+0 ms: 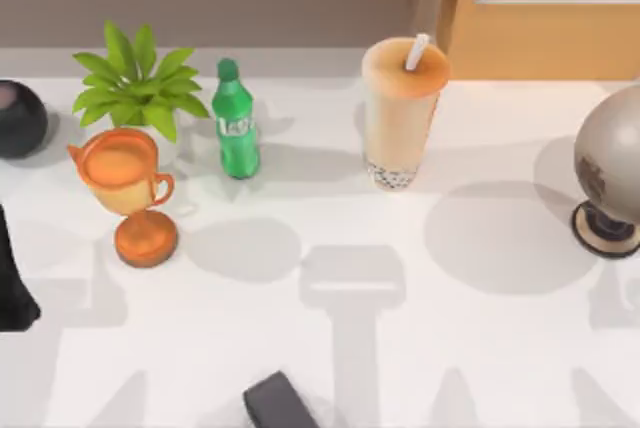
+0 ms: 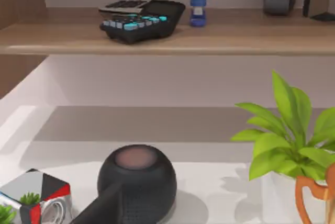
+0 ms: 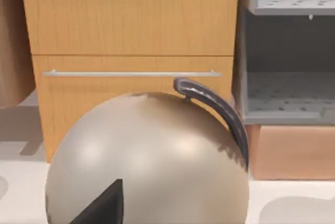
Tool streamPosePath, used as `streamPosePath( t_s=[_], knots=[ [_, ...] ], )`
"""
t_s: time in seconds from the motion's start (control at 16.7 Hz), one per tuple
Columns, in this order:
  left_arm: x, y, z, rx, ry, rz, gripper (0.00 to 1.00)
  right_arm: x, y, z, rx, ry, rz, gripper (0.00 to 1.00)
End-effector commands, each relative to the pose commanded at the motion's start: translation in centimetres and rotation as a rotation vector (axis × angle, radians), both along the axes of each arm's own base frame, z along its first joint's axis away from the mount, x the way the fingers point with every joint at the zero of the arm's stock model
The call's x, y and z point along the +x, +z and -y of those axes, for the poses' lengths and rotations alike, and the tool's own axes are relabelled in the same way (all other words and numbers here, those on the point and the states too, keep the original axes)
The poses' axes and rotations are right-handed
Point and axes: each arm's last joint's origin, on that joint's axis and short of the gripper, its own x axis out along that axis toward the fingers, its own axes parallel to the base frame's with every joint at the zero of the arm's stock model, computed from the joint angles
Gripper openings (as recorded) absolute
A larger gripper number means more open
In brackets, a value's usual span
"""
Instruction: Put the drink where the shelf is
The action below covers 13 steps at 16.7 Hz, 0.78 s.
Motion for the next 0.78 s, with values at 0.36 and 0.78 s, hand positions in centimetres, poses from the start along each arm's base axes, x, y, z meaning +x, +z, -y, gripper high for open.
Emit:
streamPosePath(
  t_s=[0.36, 0.78],
  knots=[
    [0.4, 1.8, 0.5, -0.012, -0.003, 0.017, 1.0, 0.0, 0.0, 0.0, 0.0, 0.0, 0.0, 1.0],
    [5.3, 8.0, 4.7, -0.061, -0.016, 0.0, 1.0, 0.0, 0.0, 0.0, 0.0, 0.0, 0.0, 1.0]
  ],
)
